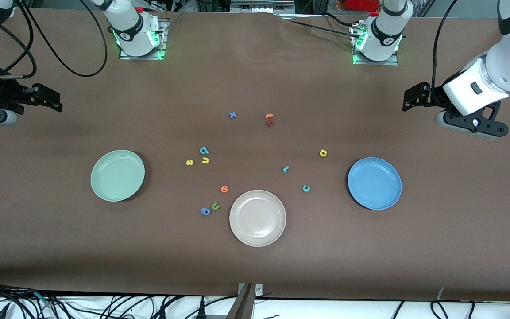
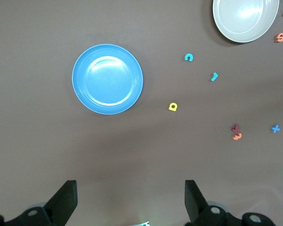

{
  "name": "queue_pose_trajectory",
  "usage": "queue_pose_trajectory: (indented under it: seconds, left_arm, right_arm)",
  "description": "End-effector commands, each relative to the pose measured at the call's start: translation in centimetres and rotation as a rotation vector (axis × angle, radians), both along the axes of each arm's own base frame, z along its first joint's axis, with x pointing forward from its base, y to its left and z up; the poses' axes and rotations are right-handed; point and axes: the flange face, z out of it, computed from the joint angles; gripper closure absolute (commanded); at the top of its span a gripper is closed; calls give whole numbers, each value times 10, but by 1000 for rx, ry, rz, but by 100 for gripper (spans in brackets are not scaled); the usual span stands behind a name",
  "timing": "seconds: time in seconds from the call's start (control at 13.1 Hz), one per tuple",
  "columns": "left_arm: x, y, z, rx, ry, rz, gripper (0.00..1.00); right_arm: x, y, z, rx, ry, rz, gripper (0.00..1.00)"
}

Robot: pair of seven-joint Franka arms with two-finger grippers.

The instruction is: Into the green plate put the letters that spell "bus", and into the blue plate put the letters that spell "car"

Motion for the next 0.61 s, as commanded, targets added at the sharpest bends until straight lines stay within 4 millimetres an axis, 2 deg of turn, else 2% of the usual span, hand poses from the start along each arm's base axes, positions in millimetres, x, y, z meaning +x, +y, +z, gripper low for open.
queue_pose_trajectory:
  seconds: [0.0, 0.23, 0.53]
  left_arm:
    - [0, 3, 9, 8, -20, -14, 0]
    - [2, 11, 11, 104, -43, -14, 0]
    - [3, 23, 14, 85, -45, 2, 0]
  right_arm:
    - [1, 1, 5, -4, -9, 14, 0]
    - [1, 0, 5, -6, -9, 14, 0]
    - [1, 1, 5, -6, -9, 13, 0]
